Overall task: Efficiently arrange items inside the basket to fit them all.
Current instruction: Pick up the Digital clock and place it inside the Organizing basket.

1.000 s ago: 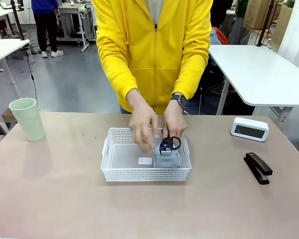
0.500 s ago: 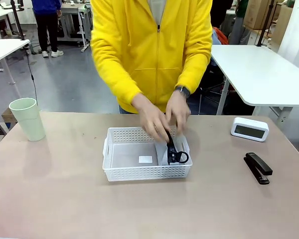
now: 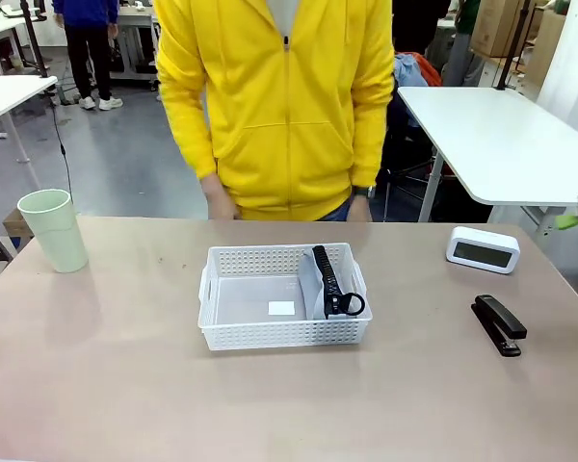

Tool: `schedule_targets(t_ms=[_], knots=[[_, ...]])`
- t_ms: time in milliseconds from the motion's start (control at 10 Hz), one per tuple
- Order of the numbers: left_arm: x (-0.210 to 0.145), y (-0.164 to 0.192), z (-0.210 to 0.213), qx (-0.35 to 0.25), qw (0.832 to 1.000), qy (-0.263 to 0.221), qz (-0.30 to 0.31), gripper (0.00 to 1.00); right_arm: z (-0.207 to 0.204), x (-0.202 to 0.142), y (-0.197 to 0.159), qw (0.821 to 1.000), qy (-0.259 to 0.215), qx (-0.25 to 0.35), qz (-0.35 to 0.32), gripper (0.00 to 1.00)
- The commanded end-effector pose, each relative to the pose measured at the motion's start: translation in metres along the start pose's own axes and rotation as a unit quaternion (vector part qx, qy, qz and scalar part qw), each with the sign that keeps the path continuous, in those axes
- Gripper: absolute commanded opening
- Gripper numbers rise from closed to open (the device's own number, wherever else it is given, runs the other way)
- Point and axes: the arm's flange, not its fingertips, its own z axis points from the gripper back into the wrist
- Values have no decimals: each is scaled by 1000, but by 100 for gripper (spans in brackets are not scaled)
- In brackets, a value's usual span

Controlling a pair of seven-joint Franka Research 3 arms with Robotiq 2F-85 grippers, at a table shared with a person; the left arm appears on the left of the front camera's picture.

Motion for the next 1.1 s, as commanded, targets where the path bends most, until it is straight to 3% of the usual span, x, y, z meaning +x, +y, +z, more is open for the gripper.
schedule_targets(t_ms=[0, 200, 500, 600, 700, 1000], knots=[[1, -2, 0, -13, 1000, -8, -12, 100, -35, 45, 23, 993, 17, -111, 23, 100], [1, -2, 0, -13, 1000, -8, -12, 100, -81, 81, 43, 982, 50, -177, 45, 100], [1, -2, 0, -13, 1000, -8, -12, 100, -117, 109, 41, 975, 79, -197, 66, 100], [1, -2, 0, -13, 1000, -8, -12, 100, -97, 106, 37, 984, 43, -169, 44, 100], [1, -2, 0, -13, 1000, -8, -12, 100, -126, 95, 37, 976, 72, -195, 71, 100], [1, -2, 0, -13, 1000, -8, -12, 100, -126, 95, 37, 976, 72, -195, 71, 100]])
